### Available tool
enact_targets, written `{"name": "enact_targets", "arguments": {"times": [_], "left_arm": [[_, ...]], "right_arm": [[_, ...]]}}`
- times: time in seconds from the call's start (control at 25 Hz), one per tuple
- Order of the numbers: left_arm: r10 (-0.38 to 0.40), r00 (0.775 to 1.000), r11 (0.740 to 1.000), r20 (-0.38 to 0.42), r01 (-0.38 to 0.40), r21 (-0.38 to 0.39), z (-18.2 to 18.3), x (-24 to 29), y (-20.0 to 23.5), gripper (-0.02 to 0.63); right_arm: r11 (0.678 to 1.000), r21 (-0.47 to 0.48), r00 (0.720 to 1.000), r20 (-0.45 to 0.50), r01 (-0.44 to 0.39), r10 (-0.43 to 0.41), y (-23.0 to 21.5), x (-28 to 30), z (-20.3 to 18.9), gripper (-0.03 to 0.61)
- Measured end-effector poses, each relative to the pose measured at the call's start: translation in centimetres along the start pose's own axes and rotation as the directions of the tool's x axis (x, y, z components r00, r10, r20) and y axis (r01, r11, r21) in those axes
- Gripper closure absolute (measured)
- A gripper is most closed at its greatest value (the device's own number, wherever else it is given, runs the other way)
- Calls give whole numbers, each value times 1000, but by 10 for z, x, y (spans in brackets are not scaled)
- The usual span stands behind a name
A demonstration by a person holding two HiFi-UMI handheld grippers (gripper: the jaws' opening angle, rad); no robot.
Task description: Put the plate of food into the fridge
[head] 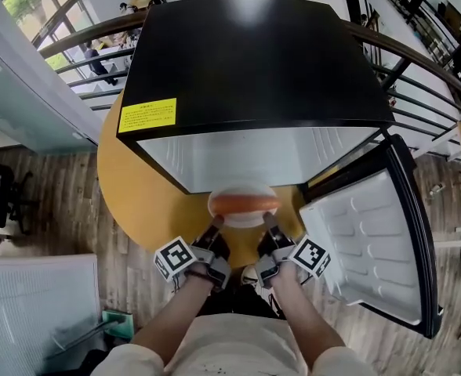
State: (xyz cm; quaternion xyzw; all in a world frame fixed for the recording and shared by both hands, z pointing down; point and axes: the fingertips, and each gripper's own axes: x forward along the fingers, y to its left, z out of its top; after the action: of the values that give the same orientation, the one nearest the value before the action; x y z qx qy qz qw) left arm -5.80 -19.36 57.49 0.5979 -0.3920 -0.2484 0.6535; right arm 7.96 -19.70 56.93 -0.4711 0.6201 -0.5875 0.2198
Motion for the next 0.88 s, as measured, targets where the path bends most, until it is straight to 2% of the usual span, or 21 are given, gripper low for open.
{"name": "enact_targets", "arguments": {"times": [0.2,0.88], "left_arm": [[11,1000,1000,11,-11,9,13,17,10,583],[39,998,998,47,-36,-54,48,70,42,583]], "right_arm": [[1000,12,999,21,24,-24,-10,20,5,545],[998,9,996,70,59,-59,-39,81,29,545]]}}
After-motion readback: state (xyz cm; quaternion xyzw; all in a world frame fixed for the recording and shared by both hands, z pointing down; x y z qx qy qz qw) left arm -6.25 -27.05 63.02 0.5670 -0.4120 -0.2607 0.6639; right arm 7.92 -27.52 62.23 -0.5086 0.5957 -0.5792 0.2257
